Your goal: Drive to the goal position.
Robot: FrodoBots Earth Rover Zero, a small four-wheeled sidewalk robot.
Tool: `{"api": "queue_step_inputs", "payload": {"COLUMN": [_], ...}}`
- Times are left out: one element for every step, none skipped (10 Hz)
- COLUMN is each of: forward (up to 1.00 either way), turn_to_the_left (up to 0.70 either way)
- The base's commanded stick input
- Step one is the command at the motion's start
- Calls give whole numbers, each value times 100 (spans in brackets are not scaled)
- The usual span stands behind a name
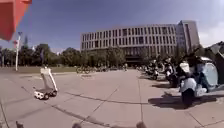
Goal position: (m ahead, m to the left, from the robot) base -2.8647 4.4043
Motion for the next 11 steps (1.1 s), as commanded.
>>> {"api": "queue_step_inputs", "payload": {"forward": [70,70,70,70,70,70,70,70,70,70,70], "turn_to_the_left": [8,-6,-6,-6,-6,-6,-6,-6,-6,-6,-6]}}
